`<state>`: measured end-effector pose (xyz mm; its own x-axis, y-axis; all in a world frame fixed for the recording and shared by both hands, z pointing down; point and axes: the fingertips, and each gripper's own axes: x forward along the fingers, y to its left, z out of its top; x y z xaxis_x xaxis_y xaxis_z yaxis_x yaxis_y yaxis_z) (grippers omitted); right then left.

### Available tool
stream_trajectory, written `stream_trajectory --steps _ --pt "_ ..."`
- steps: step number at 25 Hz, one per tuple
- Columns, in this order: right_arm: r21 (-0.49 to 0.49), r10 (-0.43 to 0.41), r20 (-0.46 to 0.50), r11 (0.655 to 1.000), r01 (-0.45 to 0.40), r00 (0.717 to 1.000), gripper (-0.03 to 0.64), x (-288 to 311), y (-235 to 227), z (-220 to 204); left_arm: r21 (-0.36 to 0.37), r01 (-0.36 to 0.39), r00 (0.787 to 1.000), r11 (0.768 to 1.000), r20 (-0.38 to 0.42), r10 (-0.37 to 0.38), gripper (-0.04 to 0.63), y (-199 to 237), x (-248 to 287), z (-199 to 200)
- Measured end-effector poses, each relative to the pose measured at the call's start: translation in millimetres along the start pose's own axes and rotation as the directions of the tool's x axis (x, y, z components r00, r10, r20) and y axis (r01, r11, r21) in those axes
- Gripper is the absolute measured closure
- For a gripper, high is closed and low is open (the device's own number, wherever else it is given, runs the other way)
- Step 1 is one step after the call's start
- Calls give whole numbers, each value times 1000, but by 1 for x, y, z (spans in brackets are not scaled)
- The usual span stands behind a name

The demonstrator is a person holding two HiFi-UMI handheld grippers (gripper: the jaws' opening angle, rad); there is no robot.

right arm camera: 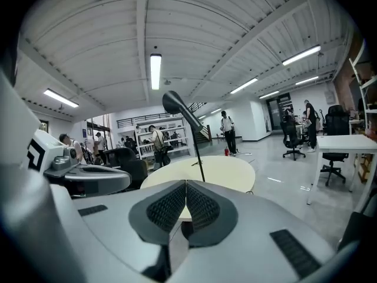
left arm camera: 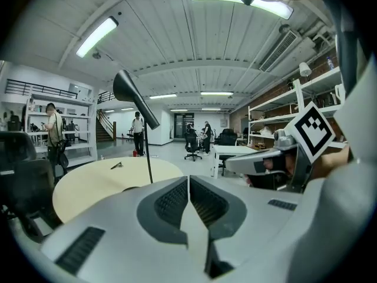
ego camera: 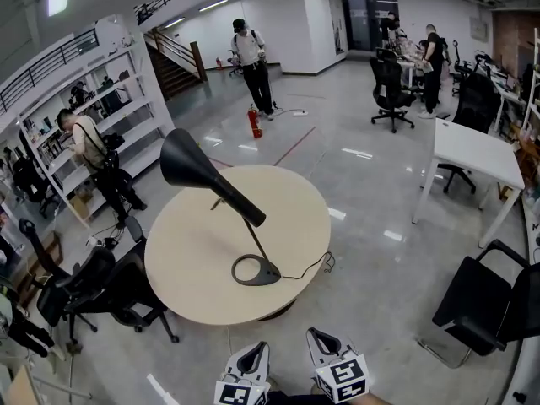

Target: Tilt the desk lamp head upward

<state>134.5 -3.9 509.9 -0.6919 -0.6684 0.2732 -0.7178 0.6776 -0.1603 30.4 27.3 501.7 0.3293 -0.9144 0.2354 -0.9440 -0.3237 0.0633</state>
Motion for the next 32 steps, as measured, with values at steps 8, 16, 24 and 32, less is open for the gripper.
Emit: stream_trajectory --steps 8,16,24,32 --pt "-40 48 -2 998 -48 999 601 -15 26 -4 6 -39 999 999 1 39 537 17 -25 -5" --pt "-30 26 -33 999 -27 999 601 -15 59 -18 5 -84 996 996 -6 84 549 25 -54 -14" --pt "-32 -20 -40 999 19 999 601 -13 78 -23 -3 -130 991 991 -15 130 549 31 -87 -27" --pt "-77 -83 7 994 83 997 601 29 88 6 55 -171 985 984 3 171 549 56 -68 -3"
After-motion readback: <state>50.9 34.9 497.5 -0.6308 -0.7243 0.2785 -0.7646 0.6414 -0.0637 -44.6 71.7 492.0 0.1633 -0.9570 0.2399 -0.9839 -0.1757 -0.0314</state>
